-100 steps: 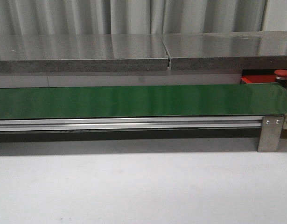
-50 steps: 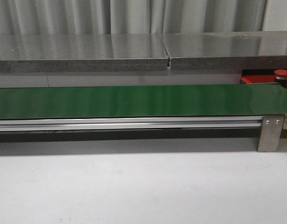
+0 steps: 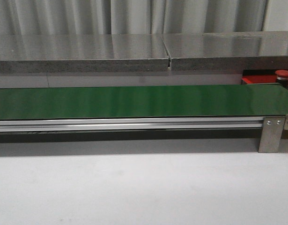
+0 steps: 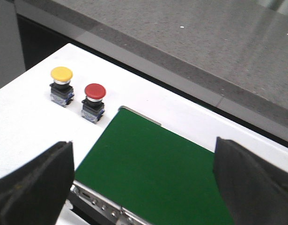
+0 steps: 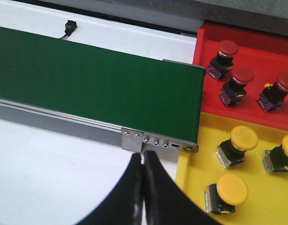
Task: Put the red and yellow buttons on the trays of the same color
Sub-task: 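Move the left gripper over the red button beside the belt, then grasp the red mushroom button with the left gripper and lift it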
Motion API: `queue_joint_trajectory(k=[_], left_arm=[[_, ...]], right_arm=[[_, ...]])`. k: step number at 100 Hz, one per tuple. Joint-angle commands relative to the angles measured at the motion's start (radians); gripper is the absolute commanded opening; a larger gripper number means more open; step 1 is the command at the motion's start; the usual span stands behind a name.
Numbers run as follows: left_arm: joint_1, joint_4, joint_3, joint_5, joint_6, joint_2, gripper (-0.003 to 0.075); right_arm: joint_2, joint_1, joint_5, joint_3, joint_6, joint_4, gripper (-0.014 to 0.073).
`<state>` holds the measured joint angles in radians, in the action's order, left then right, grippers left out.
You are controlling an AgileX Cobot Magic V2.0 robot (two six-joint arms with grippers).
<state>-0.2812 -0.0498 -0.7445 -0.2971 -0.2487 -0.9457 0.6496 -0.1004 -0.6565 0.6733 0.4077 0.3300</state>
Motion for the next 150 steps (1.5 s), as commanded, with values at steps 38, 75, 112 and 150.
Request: queue_joint_trajectory(k=[38,75,112,150], left_arm=[[-0.073,-0.015,-0.406,0.000,-0.008,-0.568,0.0577],[-0.109,-0.015,-0.721,-0.144,-0.008,-0.866,0.0576],[-0.132,-0.015,-0.966,-0.280,-0.008,-1.064,0.0575],[-0.133,-0.029,-1.066,-0.315,-0.008,-1.179,0.0575]], right_arm=[[-0.004,0.000,0.062,0.026,0.008,0.011,-0.0069],[-0.004,0.000,0.062,0.026,0.008,0.011,-0.0069],[-0.004,0.000,0.062,0.026,0.008,0.011,-0.0069],[-0.004,0.000,0.063,0.026,0.008,0.011,-0.0069]])
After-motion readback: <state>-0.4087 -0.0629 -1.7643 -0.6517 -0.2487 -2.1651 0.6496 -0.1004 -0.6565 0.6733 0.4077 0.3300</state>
